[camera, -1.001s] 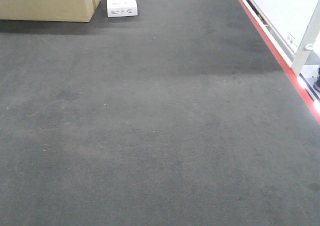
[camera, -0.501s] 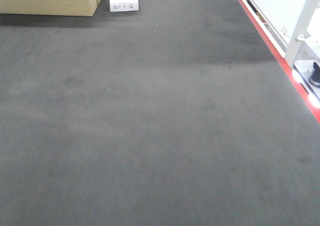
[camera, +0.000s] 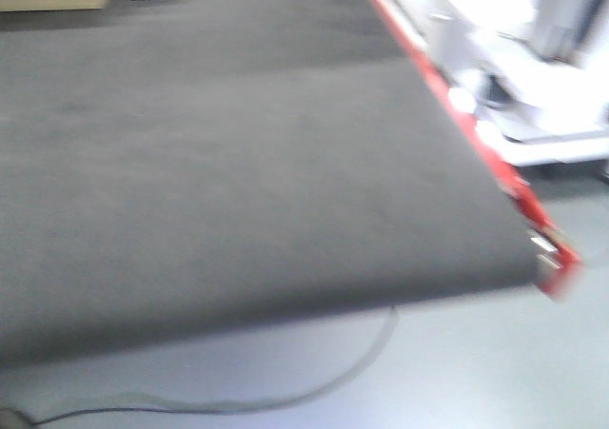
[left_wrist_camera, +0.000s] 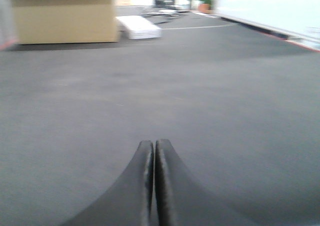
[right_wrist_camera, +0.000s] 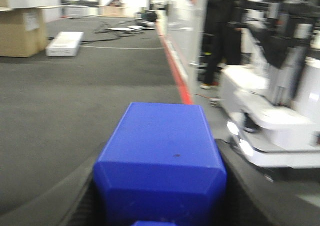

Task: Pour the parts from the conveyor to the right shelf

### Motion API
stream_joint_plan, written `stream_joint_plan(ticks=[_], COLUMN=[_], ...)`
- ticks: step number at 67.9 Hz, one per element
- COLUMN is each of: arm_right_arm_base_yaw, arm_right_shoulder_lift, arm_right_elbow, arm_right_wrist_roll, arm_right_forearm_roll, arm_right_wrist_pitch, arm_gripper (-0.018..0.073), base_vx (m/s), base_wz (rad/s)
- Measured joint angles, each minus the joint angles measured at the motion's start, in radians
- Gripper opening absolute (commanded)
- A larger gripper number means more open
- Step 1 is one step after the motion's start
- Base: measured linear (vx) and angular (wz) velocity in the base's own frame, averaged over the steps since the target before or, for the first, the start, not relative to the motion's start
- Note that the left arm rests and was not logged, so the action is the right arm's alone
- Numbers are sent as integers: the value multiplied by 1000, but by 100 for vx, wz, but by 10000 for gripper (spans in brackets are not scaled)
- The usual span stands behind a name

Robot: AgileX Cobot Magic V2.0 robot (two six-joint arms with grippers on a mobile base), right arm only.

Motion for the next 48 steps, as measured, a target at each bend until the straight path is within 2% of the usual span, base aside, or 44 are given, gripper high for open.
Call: stream_joint_plan(ticks=[48], arm_right_arm_base_yaw=[0], arm_right_shoulder_lift=[0], arm_right_elbow=[0], arm_right_wrist_roll=[0], arm_right_forearm_roll=[0], arm_right_wrist_pitch=[0], arm_gripper=[-6], base_vx=[-41], base_wz=[-67])
